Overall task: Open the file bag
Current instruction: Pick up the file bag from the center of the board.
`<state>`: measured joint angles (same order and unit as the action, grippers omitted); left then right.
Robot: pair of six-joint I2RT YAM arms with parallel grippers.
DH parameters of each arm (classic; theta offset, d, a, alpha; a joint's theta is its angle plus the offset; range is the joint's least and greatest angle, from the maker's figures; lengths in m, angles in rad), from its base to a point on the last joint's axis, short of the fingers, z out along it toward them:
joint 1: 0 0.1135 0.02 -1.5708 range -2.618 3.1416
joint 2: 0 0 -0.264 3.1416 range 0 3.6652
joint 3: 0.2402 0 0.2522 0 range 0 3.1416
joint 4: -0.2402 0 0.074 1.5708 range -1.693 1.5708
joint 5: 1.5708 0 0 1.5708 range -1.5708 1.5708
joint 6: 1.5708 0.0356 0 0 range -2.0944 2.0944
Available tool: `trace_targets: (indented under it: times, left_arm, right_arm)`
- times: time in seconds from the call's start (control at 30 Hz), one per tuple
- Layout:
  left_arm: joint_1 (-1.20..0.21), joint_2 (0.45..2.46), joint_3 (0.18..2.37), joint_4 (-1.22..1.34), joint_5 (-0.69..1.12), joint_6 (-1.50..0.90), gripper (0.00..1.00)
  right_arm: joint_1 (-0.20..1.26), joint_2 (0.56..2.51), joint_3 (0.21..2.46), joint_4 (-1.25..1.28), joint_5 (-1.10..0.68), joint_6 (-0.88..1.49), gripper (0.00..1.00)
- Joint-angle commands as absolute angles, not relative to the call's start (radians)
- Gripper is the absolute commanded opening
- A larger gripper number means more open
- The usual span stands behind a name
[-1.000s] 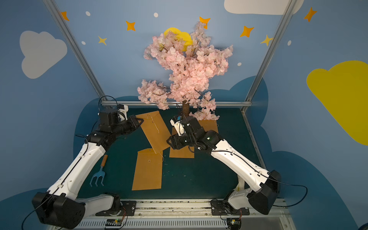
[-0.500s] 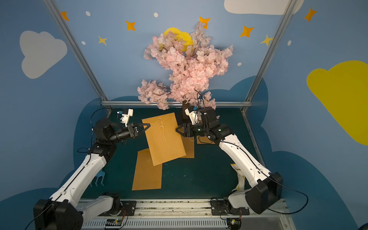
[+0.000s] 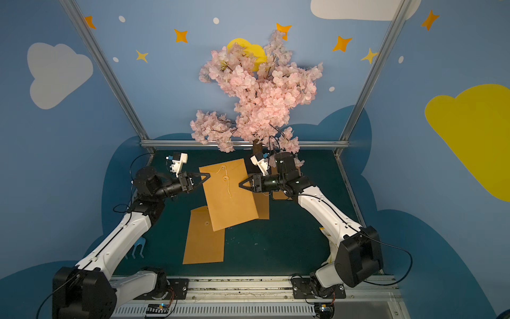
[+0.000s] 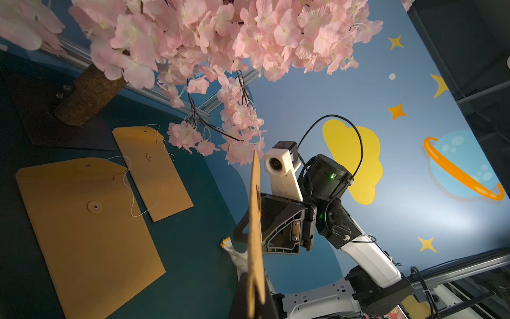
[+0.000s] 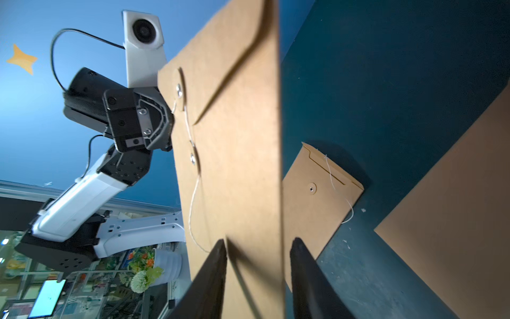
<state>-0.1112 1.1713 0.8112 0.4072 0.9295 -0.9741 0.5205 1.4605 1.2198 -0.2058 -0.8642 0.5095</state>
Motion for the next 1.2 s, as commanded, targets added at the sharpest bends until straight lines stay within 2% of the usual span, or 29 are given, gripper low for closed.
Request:
trace_targets:
  times: [0.0,0.07,0.13,0.3,0.47,0.67,0.7,0.77,0.8,0.87,1.0,1.17]
  left_arm:
    - [-0.108,1.193,0.813,0.442,0.916,-0.969,0.02]
    - [-0.11,1.215,0.811,0.469,0.918,-0.988,0.03]
    - [-0.113,1.233,0.816,0.487,0.931,-1.004,0.04]
    - [-0.14,1.259,0.851,0.438,0.938,-0.973,0.16]
    - [-0.162,1.247,0.848,0.427,0.928,-0.962,0.21]
    - [-0.167,1.224,0.84,0.405,0.923,-0.953,0.18]
    - [-0.167,1.219,0.837,0.404,0.919,-0.953,0.16]
    - [-0.168,1.211,0.83,0.407,0.904,-0.954,0.03]
    - [-0.167,1.208,0.829,0.406,0.898,-0.954,0.03]
    - [-0.167,1.203,0.829,0.408,0.888,-0.956,0.03]
    - [-0.163,1.178,0.83,0.355,0.827,-0.924,0.02]
    - [-0.156,1.149,0.829,0.29,0.754,-0.872,0.02]
  right_arm:
    - [0.529,1.463,1.213,-0.125,-0.923,0.543,0.19]
    - [0.533,1.465,1.21,-0.117,-0.925,0.543,0.07]
    - [0.535,1.467,1.209,-0.104,-0.925,0.551,0.01]
    - [0.535,1.473,1.216,-0.078,-0.918,0.575,0.0]
    - [0.531,1.483,1.22,-0.054,-0.904,0.595,0.0]
    - [0.525,1.488,1.214,-0.021,-0.877,0.622,0.0]
    - [0.523,1.49,1.214,-0.019,-0.877,0.627,0.0]
    - [0.523,1.495,1.219,-0.02,-0.872,0.628,0.0]
    - [0.524,1.497,1.224,-0.033,-0.869,0.624,0.01]
    - [0.526,1.496,1.244,-0.12,-0.841,0.581,0.16]
    - [0.541,1.446,1.287,-0.356,-0.705,0.441,0.31]
    - [0.59,1.362,1.331,-0.553,-0.506,0.3,0.35]
